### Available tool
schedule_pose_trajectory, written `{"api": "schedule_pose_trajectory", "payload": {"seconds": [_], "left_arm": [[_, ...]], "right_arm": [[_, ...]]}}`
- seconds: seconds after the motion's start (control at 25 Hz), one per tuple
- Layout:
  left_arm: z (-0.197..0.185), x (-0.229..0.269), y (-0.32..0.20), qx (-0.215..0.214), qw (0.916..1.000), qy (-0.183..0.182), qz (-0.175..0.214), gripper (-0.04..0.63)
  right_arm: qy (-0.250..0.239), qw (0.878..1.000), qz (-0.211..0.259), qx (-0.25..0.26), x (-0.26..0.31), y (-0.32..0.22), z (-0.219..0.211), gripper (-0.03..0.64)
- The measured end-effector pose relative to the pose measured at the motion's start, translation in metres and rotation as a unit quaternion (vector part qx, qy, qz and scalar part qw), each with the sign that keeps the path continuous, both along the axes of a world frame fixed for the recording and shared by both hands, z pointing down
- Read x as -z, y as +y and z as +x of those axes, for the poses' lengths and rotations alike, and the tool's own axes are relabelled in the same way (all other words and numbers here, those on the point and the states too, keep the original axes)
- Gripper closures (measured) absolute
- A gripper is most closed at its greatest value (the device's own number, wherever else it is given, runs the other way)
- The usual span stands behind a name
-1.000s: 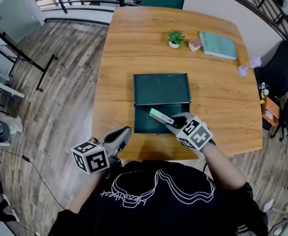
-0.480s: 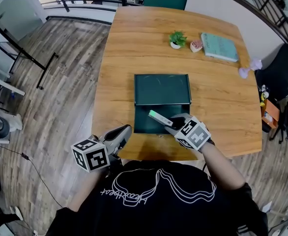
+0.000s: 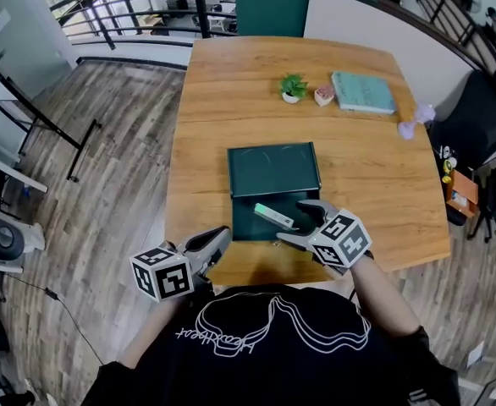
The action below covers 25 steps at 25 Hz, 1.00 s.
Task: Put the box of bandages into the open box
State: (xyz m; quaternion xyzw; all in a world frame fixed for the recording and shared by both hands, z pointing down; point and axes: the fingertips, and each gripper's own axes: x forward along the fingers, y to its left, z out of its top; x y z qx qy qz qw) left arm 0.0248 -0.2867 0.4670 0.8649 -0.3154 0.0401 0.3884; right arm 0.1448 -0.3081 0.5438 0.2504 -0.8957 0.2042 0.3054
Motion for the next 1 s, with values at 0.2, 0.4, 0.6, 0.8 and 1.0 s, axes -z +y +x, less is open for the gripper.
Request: {"api": "schedule_pose_trajectory", "payload": {"seconds": [0.2,0.4,0.6,0.8,1.0], "left_arm": [[-0.003,0.018,0.006,-0.014,0.9998,-0.002,0.014,0.595],[-0.015,0.033,0.02,-0.024,0.9994,-0.003,0.025,0.595],[-0.03,0.051,0.035,-0.031,0.9986,-0.004,0.042,0.595],[-0.044,0.05,0.049,-0.032,0.9987,-0.001,0.039,0.595],[-0.044,0.037,0.062,-0.046,0.9981,0.022,0.035,0.595]], "right_arm": [[-0.155,0.987,0.039,-0.033,0.074,0.013,-0.016,0.272],[-0.24,0.969,0.045,-0.028,0.116,0.043,-0.038,0.411],[-0.239,0.965,0.096,-0.048,0.145,0.051,-0.053,0.525],[-0.258,0.954,0.126,-0.085,0.16,0.067,-0.055,0.592],[-0.285,0.946,0.107,-0.112,0.152,0.087,-0.056,0.592]]}}
